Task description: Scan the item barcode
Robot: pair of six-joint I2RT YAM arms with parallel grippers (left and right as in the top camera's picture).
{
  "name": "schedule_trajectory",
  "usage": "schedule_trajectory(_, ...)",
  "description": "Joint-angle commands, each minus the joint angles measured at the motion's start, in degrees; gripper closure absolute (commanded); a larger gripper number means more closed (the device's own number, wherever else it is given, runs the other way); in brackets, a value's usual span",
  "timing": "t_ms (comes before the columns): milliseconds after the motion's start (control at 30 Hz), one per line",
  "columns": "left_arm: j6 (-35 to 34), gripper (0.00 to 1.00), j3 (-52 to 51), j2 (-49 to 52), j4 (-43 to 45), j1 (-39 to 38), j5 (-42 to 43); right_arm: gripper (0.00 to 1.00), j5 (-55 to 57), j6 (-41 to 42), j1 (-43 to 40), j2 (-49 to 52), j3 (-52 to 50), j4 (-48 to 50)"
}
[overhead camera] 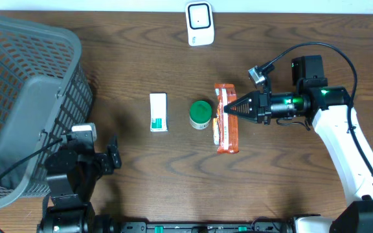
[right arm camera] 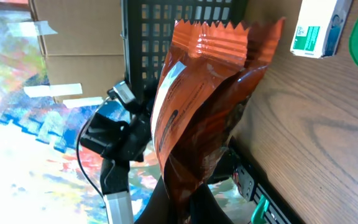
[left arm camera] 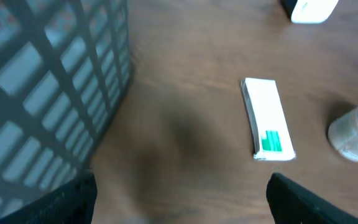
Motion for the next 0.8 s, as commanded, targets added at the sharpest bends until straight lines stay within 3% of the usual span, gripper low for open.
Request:
schedule_trajectory(0, 0.8, 0.12, 0.0, -0.1, -2.8, -0.1, 0.5, 0.99, 0.4, 1.5, 0.0, -0.8, 0.9, 0.7)
schedule_trajectory(367, 0.8, 0.12, 0.0, -0.1, -12.8, -0.1, 0.5, 0.99, 6.2, 4.0, 0.9, -0.8, 0.9, 2.7)
schedule_trajectory(767, 0.8, 0.12, 0.0, -0.1, -13.0, -0.1, 0.5, 0.98, 15.9, 7.4, 6.9, -0.8, 0.9, 13.6)
